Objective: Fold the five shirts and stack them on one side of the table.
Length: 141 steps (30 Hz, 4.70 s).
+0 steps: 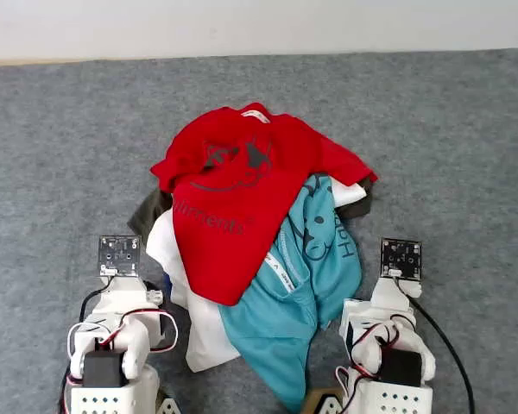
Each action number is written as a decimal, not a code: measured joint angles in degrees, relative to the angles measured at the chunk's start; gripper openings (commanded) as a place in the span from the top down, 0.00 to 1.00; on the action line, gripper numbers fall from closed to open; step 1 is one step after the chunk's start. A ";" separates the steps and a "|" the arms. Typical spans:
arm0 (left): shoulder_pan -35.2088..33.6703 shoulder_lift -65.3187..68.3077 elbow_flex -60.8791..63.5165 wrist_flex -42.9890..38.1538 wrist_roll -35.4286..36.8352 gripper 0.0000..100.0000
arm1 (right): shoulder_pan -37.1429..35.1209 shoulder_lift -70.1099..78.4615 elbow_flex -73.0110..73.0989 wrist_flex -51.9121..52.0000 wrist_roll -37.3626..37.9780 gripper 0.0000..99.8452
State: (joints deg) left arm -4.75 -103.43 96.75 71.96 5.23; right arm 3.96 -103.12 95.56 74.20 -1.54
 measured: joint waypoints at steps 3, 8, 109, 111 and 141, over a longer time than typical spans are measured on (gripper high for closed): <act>0.00 0.00 0.00 0.00 0.00 0.99 | 0.00 0.00 0.00 0.00 0.00 0.99; 0.00 0.00 0.00 0.00 0.00 0.99 | 0.00 0.00 0.00 0.00 0.00 0.99; 12.92 45.27 -59.16 9.58 -0.88 0.99 | 0.00 0.00 0.00 0.00 0.00 0.99; 16.09 54.24 -66.46 14.95 -0.97 0.99 | 0.00 0.00 0.00 0.00 0.00 0.99; 31.91 107.34 -99.52 23.74 -18.55 0.65 | 0.00 0.00 0.00 0.00 0.00 0.99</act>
State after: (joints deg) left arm 27.16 3.91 -2.77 95.69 -13.32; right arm 3.96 -103.12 95.56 74.20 -1.54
